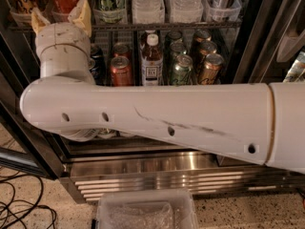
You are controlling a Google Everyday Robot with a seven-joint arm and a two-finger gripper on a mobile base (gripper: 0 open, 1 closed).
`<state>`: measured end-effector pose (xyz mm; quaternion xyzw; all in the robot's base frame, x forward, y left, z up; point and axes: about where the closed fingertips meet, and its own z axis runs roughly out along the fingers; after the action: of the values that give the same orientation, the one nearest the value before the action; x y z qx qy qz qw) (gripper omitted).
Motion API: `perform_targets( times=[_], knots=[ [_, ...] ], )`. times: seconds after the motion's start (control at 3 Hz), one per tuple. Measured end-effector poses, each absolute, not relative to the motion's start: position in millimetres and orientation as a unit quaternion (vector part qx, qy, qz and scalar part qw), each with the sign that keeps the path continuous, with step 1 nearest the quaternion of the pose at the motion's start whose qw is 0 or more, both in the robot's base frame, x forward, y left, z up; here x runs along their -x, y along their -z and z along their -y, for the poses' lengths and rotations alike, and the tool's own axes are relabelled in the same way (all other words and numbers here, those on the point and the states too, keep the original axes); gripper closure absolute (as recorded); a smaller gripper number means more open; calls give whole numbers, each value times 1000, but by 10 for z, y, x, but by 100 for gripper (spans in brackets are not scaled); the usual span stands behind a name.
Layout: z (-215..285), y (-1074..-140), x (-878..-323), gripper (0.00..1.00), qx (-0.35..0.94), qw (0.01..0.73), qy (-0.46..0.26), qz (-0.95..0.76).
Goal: Pick coke can from top shelf of fridge
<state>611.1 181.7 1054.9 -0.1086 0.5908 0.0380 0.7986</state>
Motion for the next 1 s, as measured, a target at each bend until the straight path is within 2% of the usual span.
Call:
perform_targets(
  times=[0.33,1.0],
  knots=[
    [-1786,-10573,-6206,30,97,797,-30,-595],
    [-1857,-10639,-6398,34,91,798,-28,-595]
  ],
)
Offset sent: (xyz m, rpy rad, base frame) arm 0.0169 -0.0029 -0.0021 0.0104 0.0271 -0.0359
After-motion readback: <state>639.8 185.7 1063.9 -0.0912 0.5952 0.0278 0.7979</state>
